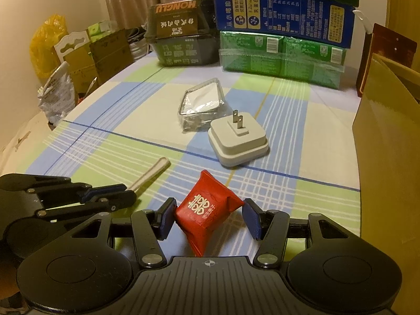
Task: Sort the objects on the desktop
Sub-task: 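Tighten the left tool on the spoon handle while the right tool holds the candy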
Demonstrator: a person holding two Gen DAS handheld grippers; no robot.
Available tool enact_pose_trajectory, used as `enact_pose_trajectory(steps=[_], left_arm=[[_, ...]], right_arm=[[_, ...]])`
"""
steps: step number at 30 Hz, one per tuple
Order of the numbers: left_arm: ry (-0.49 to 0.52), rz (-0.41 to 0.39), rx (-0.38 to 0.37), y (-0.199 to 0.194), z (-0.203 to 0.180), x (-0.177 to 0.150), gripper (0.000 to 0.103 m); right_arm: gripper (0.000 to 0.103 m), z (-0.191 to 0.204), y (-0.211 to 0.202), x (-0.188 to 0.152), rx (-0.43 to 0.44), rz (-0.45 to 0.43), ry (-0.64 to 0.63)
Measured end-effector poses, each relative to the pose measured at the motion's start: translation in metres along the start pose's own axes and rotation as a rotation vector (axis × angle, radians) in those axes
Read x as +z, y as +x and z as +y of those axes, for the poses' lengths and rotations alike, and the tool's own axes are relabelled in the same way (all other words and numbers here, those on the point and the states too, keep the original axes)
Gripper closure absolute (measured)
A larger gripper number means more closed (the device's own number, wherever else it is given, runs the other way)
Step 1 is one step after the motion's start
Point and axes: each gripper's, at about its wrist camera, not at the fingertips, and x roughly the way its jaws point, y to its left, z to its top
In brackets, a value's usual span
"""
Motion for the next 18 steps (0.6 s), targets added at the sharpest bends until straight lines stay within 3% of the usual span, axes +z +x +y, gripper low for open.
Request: enact_pose_trajectory(steps=[18], left_arm=[[0.002,-0.041,0.011,-0.039,-0.004,0.001,0.099]], right_arm=[[0.051,0.0,-0.022,-0.002,-0.009,-0.031,0.025]])
